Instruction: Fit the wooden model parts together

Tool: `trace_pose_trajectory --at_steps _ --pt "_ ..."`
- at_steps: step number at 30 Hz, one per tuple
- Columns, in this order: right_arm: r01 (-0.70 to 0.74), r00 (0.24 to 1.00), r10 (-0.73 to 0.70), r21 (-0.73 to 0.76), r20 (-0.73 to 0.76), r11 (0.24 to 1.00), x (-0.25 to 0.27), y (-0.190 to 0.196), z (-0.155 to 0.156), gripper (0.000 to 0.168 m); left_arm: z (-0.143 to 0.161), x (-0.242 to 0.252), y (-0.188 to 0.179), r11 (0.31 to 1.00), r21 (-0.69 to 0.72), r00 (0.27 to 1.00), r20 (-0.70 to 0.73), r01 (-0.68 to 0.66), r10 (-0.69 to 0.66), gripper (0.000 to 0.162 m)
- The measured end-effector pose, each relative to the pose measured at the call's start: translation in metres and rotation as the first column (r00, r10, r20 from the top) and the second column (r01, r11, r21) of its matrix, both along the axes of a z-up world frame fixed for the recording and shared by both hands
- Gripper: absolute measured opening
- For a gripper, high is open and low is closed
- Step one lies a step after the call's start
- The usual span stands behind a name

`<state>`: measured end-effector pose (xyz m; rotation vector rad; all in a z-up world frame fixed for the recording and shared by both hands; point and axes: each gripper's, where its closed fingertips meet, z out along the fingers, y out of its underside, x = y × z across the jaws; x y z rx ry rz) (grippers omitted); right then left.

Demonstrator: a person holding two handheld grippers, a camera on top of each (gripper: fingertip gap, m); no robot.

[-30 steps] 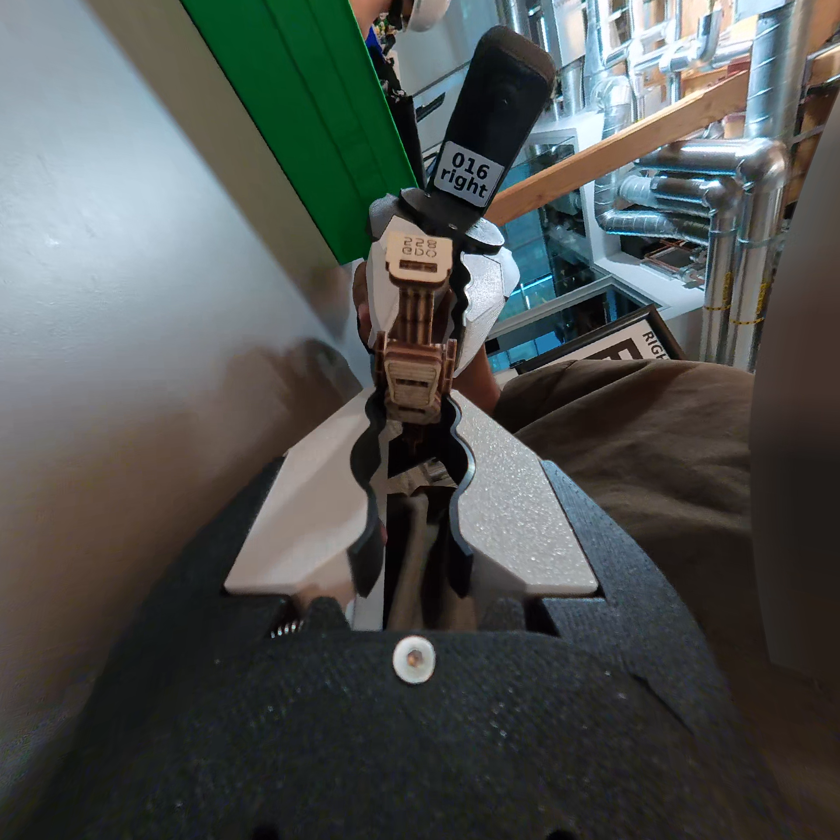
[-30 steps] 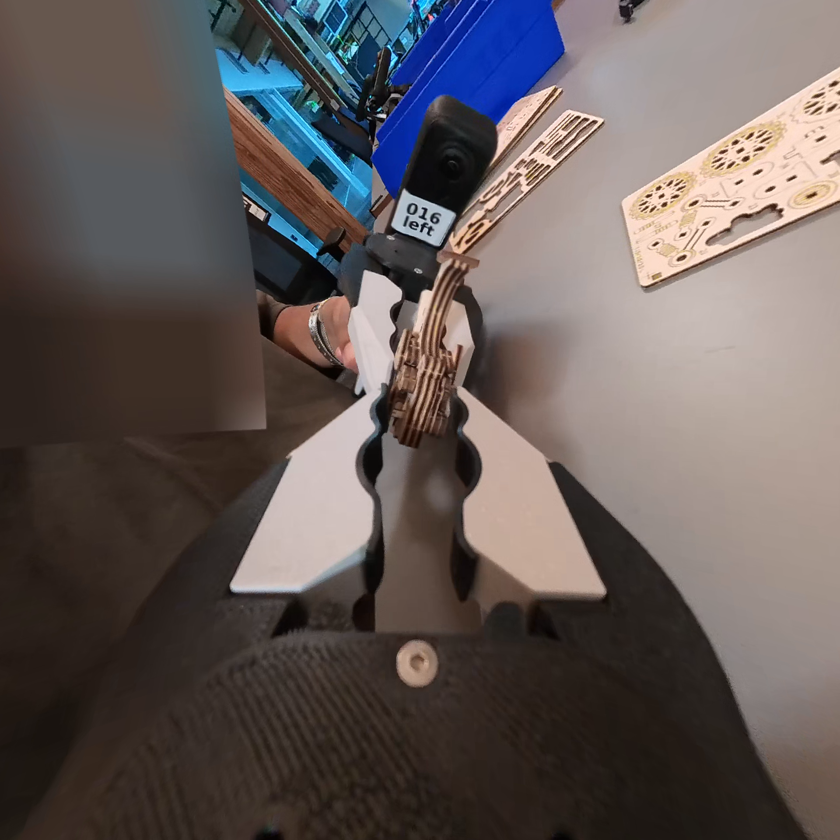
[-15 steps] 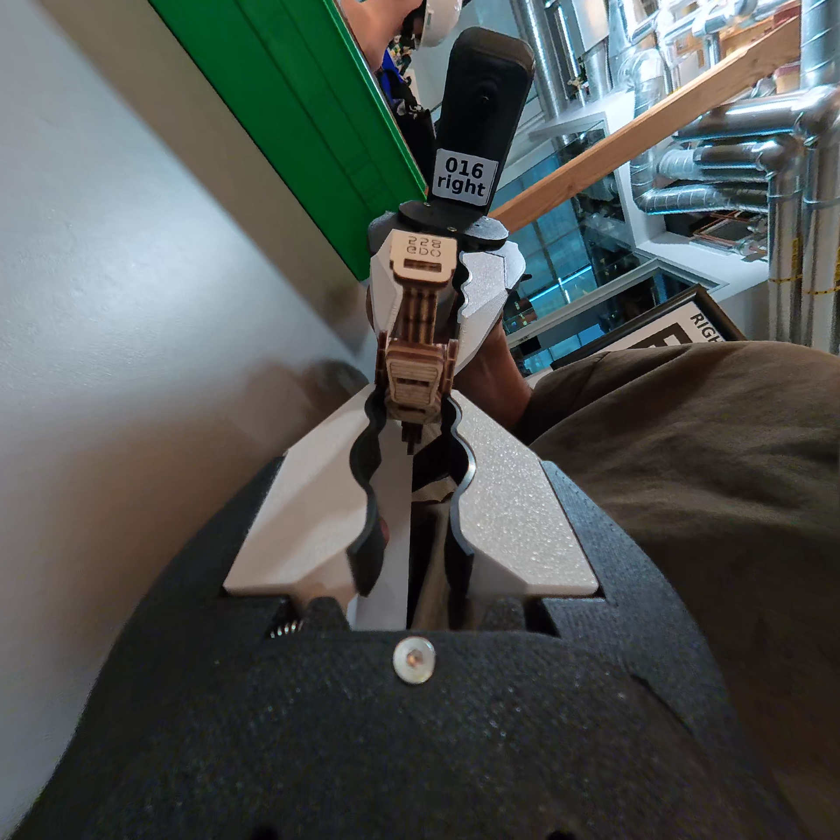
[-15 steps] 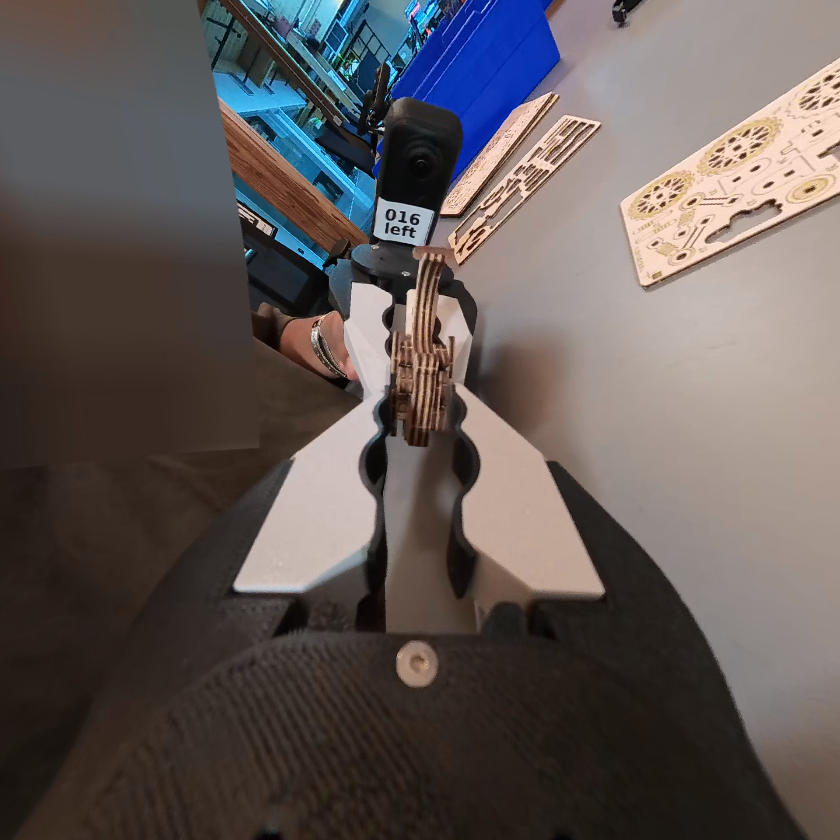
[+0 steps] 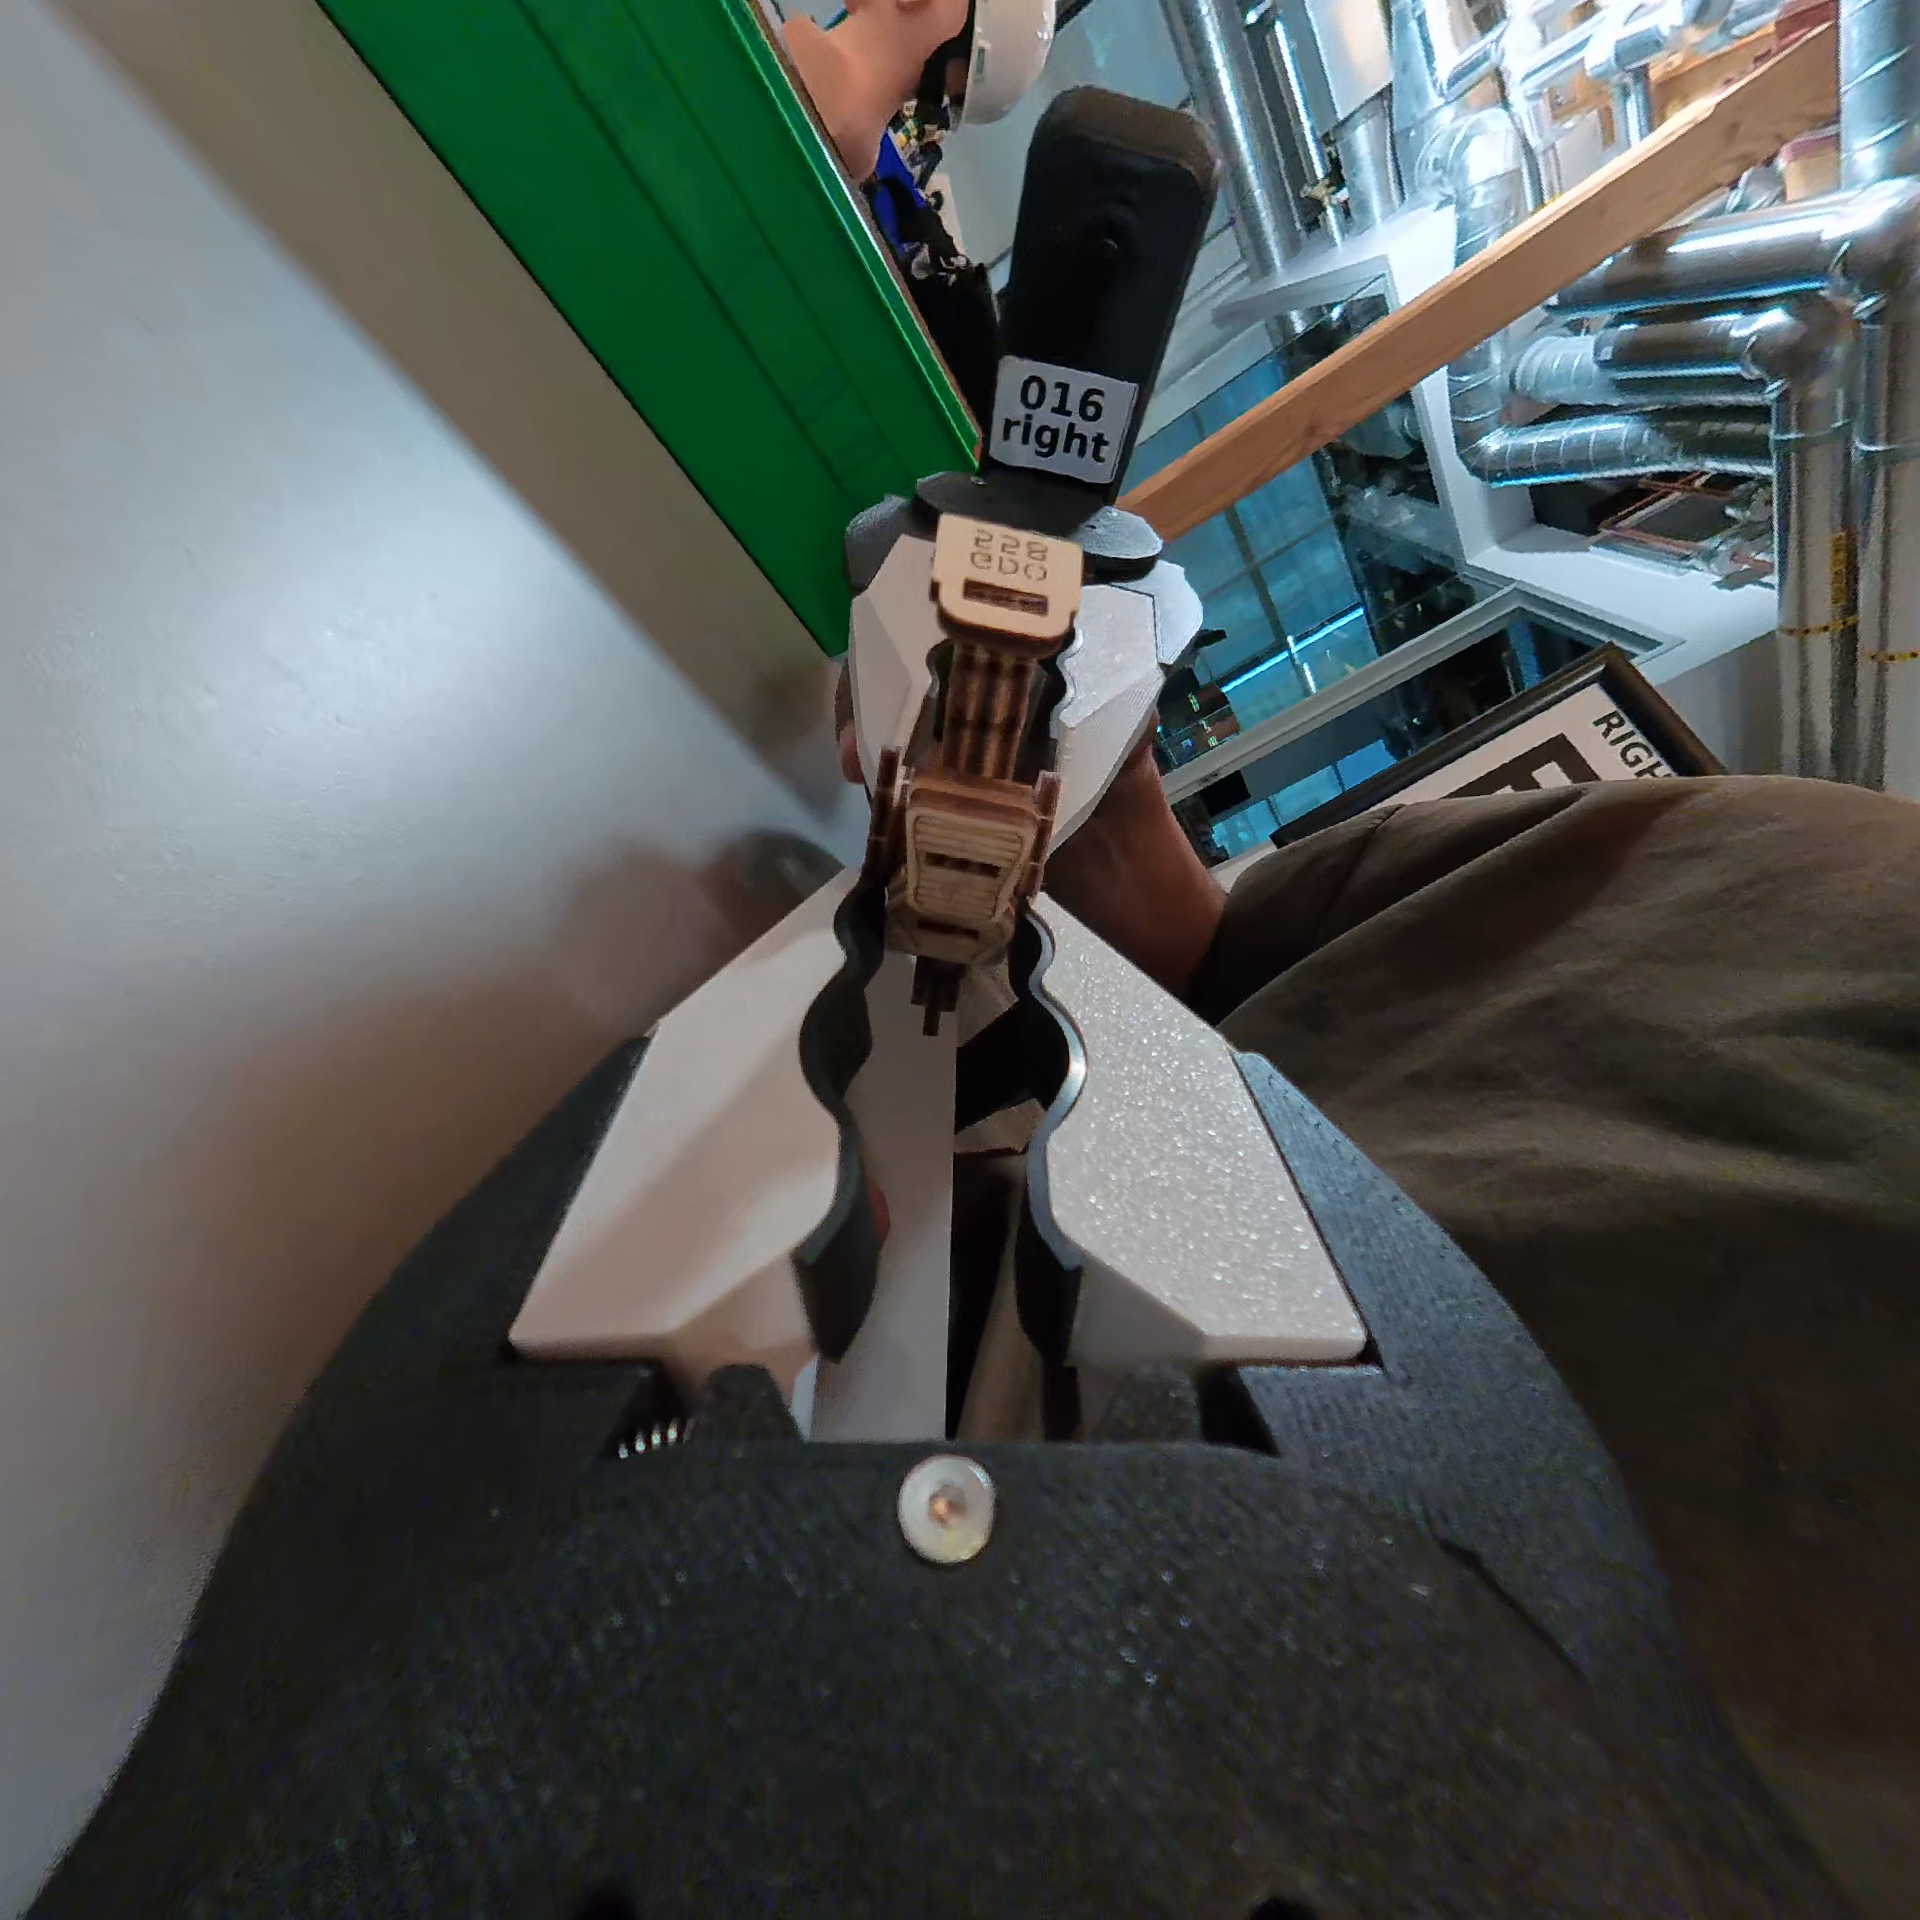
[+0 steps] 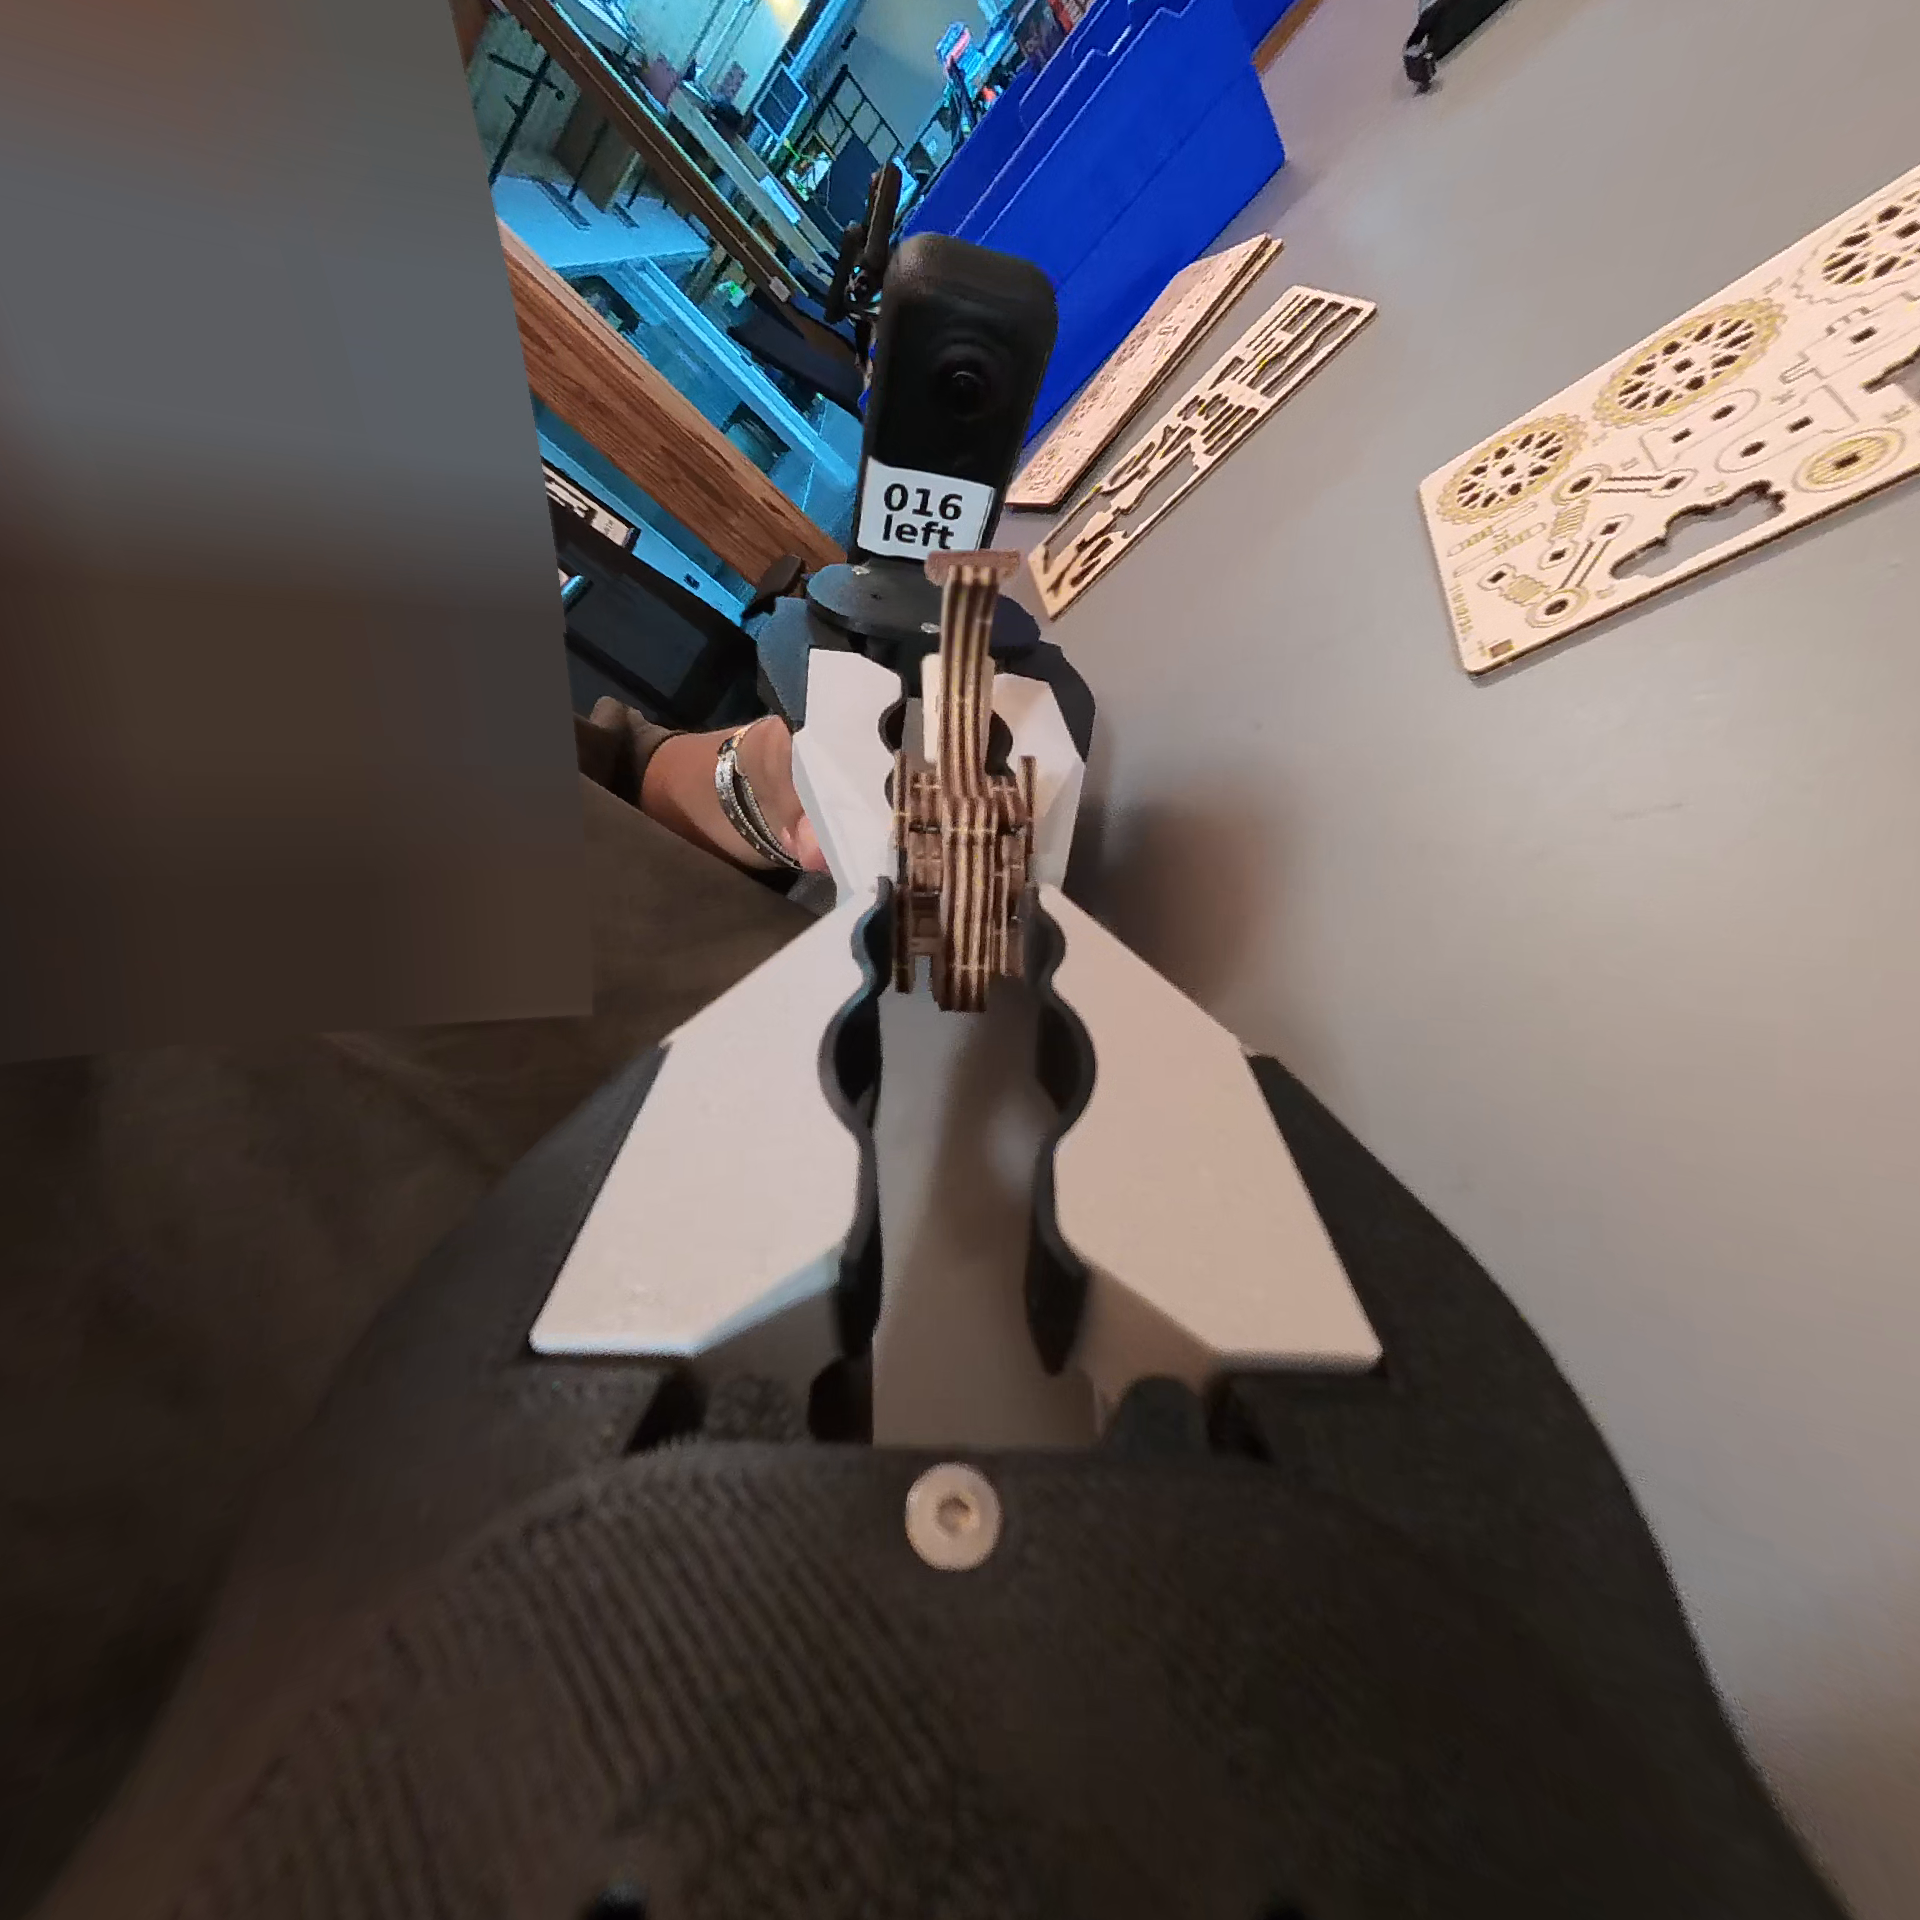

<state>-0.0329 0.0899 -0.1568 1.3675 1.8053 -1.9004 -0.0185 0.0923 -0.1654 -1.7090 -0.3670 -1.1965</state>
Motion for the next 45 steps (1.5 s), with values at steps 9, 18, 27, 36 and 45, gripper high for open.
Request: trace_pose_trajectory --at_steps 9,18,27,36,45 --pt "0.017 0.999 -0.014 -0.057 0.047 0.998 -0.001 0.002 -0.002 0.021 -0.001 -0.003 0.002 0.999 -0.001 0.999 -0.035 -0.038 0.038 0.021" --pt "0.040 0.999 -0.040 0.000 0.029 0.999 -0.004 0.004 -0.005 0.019 -0.003 -0.008 0.004 0.997 0.000 0.993 -0.089 -0.077 0.077 0.021" --pt "0.045 0.999 -0.043 -0.044 0.027 0.998 -0.007 0.005 0.000 0.023 0.001 -0.009 0.004 0.998 0.008 0.998 0.021 -0.065 0.065 0.022" --pt "0.000 1.000 0.001 -0.071 0.016 0.997 0.000 0.006 0.005 0.027 0.004 -0.006 0.004 0.998 0.020 0.996 0.078 -0.052 0.051 0.021" --pt "0.031 1.000 -0.031 0.073 -0.004 0.997 -0.001 0.013 -0.003 0.039 0.008 -0.016 0.004 0.994 0.050 0.993 0.064 -0.098 0.095 0.021"
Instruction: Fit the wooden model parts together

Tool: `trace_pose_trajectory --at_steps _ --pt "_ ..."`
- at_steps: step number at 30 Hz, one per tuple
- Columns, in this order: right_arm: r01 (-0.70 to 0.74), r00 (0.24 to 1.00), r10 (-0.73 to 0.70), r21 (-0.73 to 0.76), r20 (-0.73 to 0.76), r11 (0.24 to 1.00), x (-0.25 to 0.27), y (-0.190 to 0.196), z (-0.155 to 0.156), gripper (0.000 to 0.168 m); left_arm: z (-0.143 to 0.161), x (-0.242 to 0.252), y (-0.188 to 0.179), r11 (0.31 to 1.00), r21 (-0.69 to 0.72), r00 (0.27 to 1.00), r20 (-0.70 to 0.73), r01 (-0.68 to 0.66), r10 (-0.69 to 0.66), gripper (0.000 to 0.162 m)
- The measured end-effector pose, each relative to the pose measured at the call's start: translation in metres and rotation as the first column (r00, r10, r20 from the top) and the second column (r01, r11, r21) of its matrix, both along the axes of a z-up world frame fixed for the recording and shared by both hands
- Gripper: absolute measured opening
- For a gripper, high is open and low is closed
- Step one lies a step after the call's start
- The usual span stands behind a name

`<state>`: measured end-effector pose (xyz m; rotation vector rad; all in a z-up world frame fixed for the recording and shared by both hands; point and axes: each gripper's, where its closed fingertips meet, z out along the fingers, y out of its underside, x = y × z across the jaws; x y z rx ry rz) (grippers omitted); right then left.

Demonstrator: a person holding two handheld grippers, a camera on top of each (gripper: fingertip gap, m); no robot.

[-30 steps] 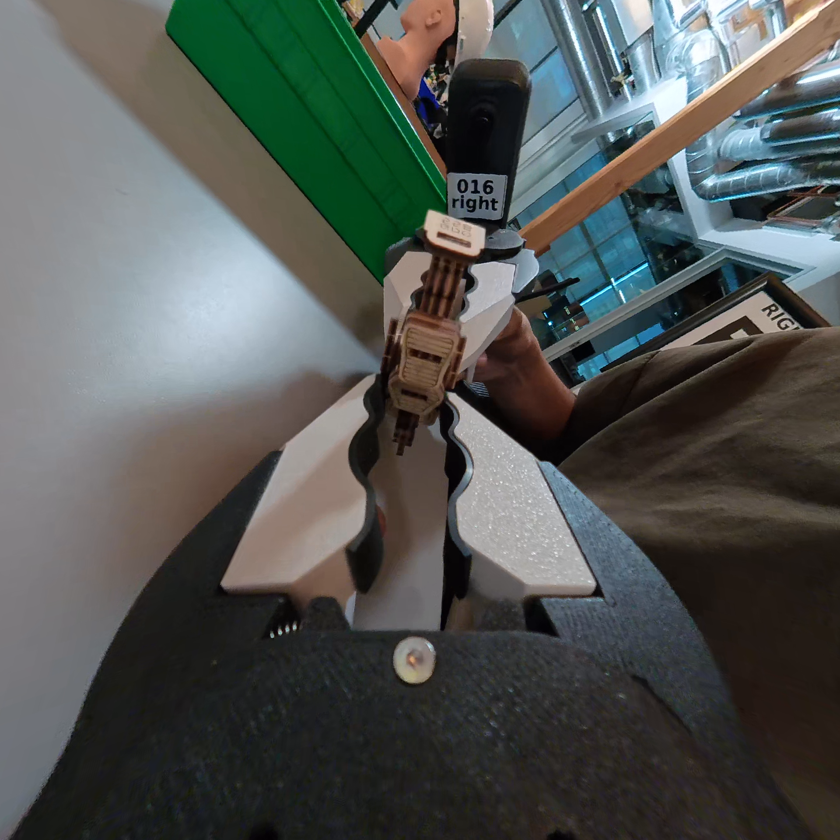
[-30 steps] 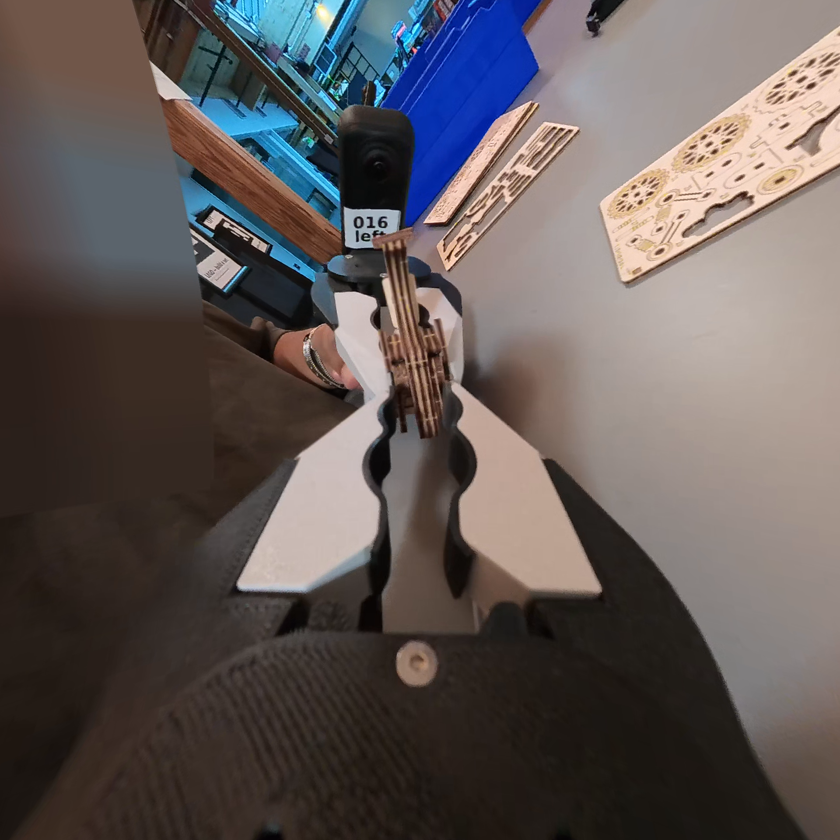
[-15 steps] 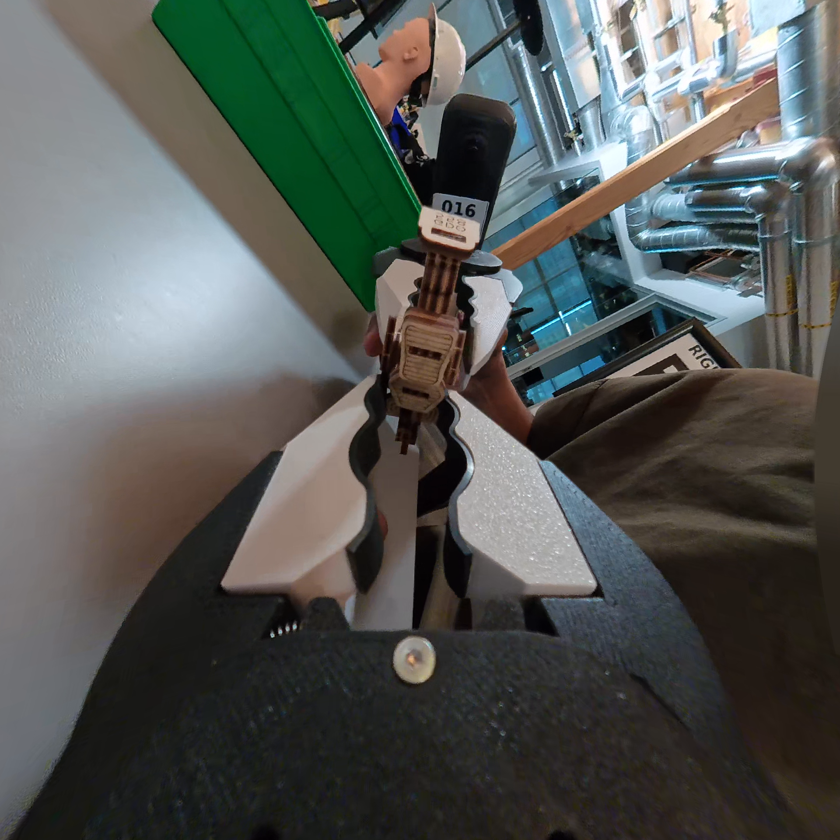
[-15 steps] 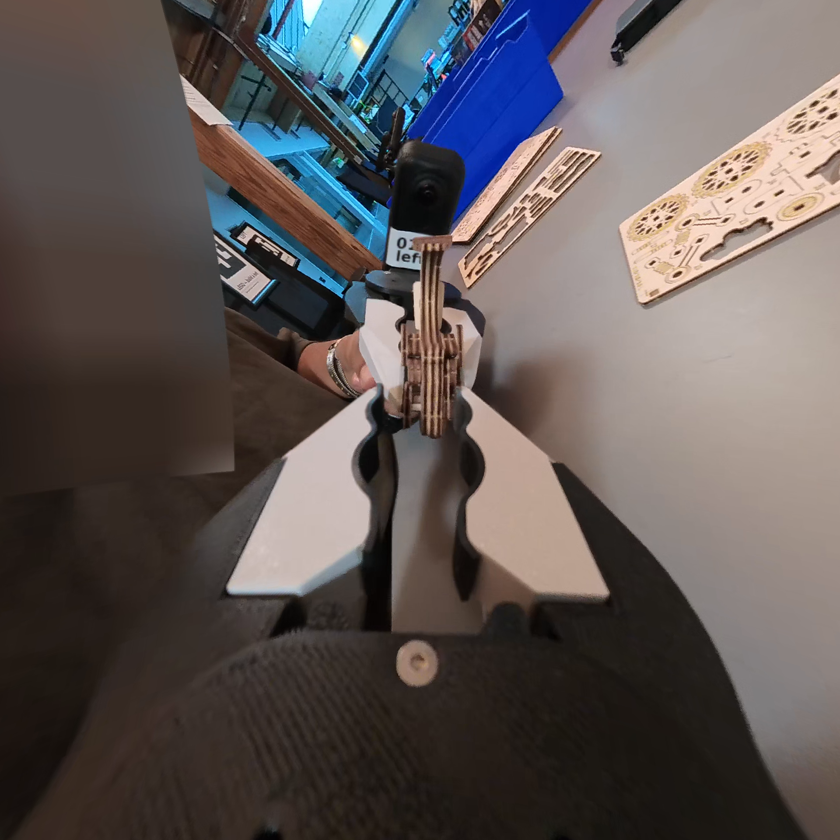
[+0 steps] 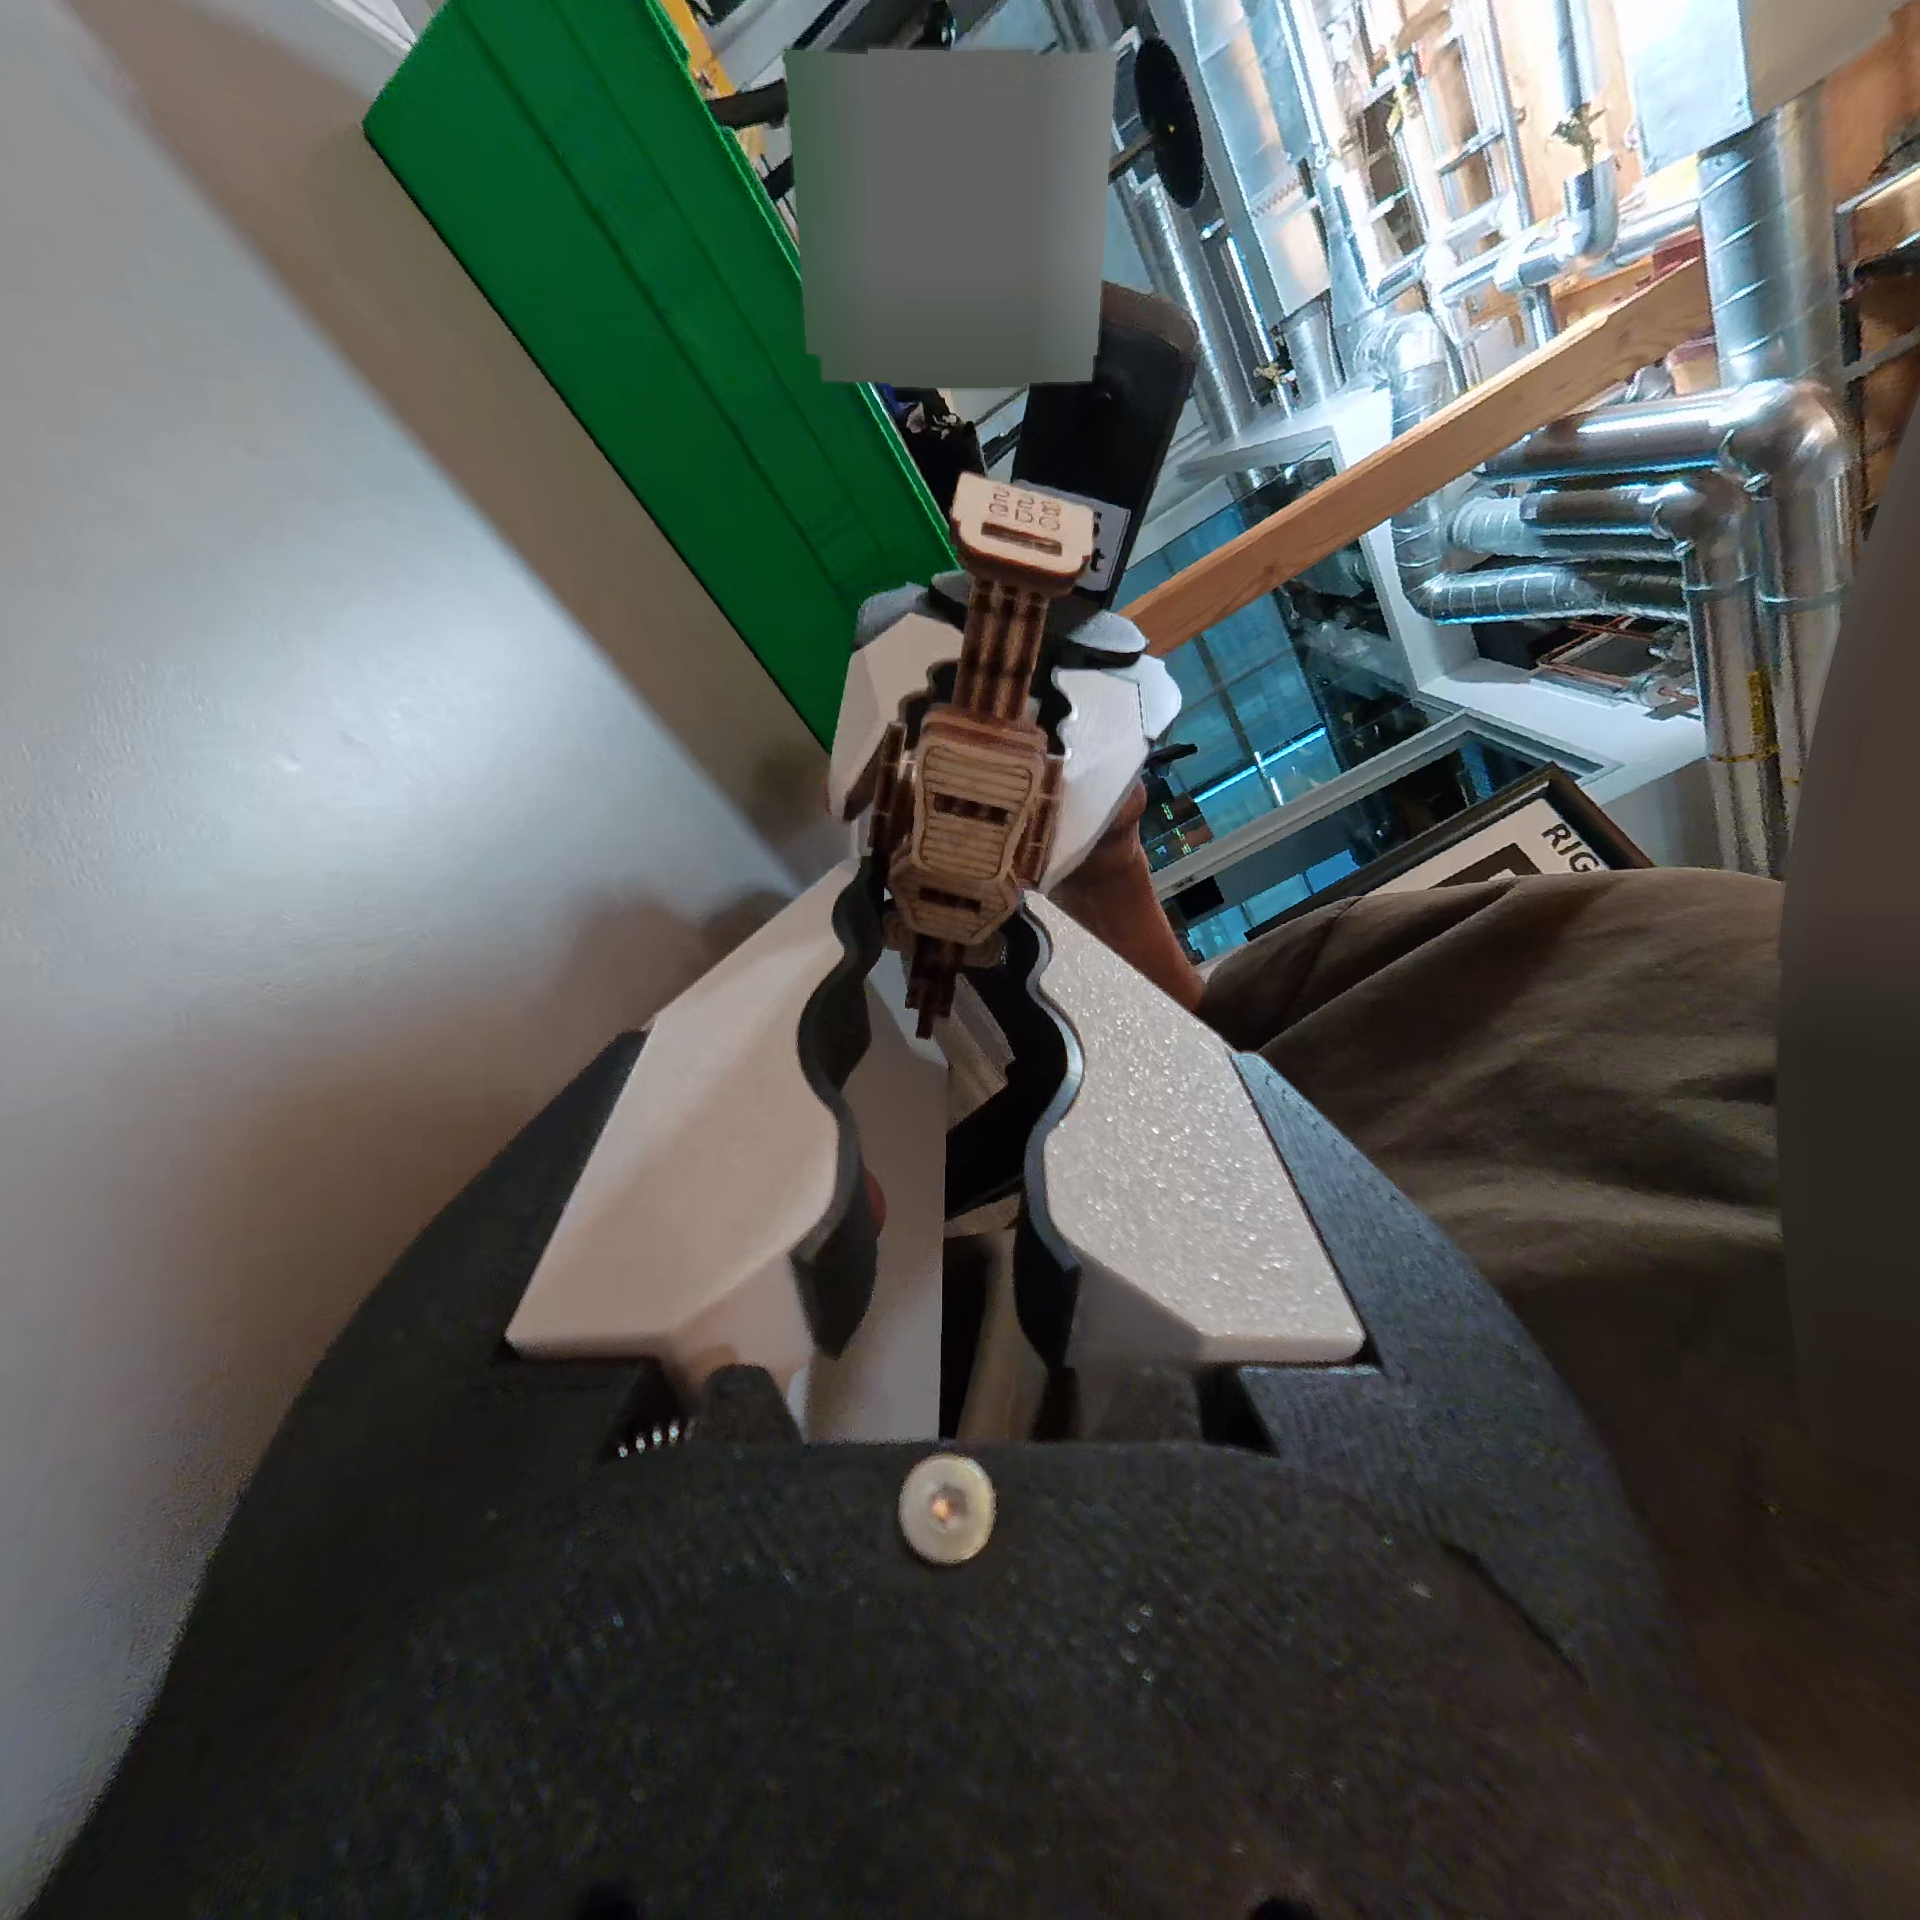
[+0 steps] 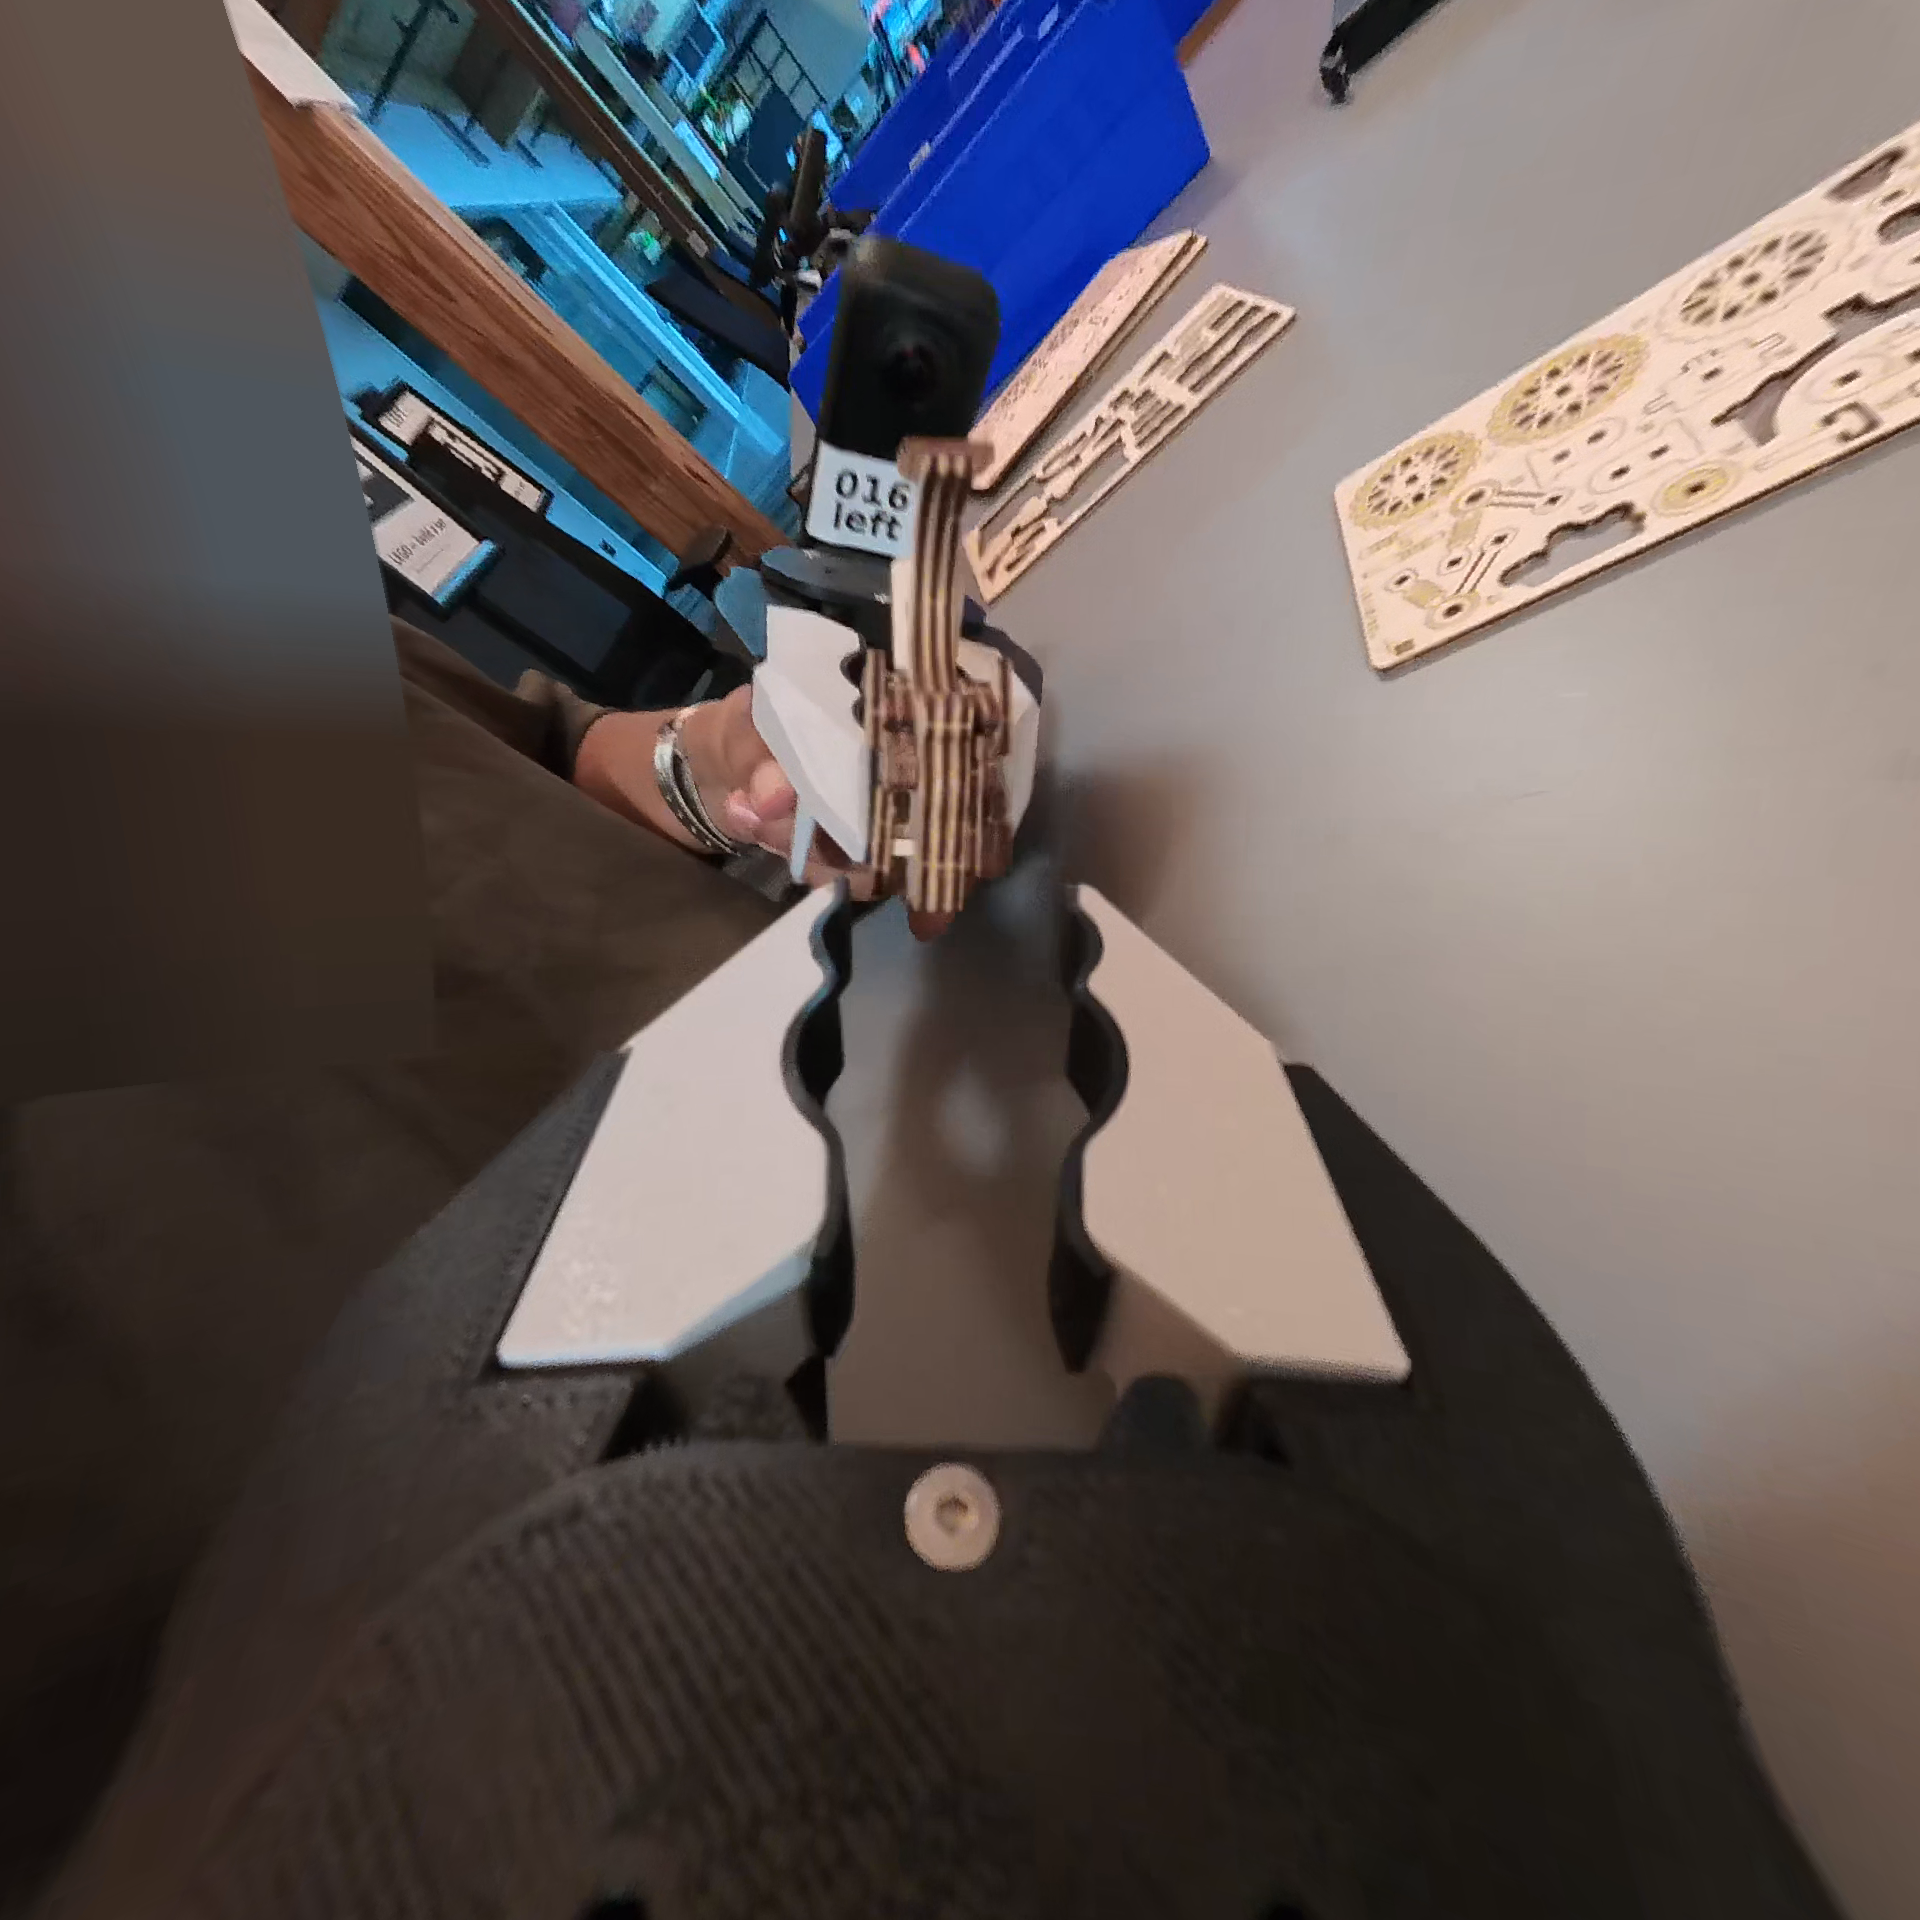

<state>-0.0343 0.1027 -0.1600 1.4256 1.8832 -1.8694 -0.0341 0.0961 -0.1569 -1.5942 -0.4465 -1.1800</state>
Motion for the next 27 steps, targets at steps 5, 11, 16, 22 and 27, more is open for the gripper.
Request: trace_pose_trajectory --at_steps 5,11,16,22,27 --pt "-0.005 1.000 0.005 0.043 -0.005 0.999 0.000 -0.009 -0.005 0.026 -0.002 0.000 0.001 1.000 -0.005 0.998 -0.062 -0.021 0.020 0.022" --pt "-0.016 1.000 0.015 0.001 0.011 1.000 0.002 -0.010 -0.002 0.014 -0.003 0.000 0.001 1.000 -0.007 0.996 -0.091 -0.025 0.024 0.022" --pt "-0.012 1.000 0.012 0.016 0.010 1.000 0.002 -0.011 -0.002 0.014 -0.003 0.001 0.001 1.000 0.005 0.991 -0.131 -0.024 0.025 0.021" --pt "-0.014 1.000 0.013 -0.044 -0.014 0.999 0.001 -0.008 0.006 0.023 -0.001 0.000 0.000 1.000 0.021 0.989 -0.147 -0.018 0.021 0.021" --pt "-0.001 0.998 0.003 0.030 -0.062 1.000 0.000 -0.008 0.005 0.016 0.002 0.001 -0.001 0.999 0.041 0.982 -0.191 -0.008 0.015 0.021"
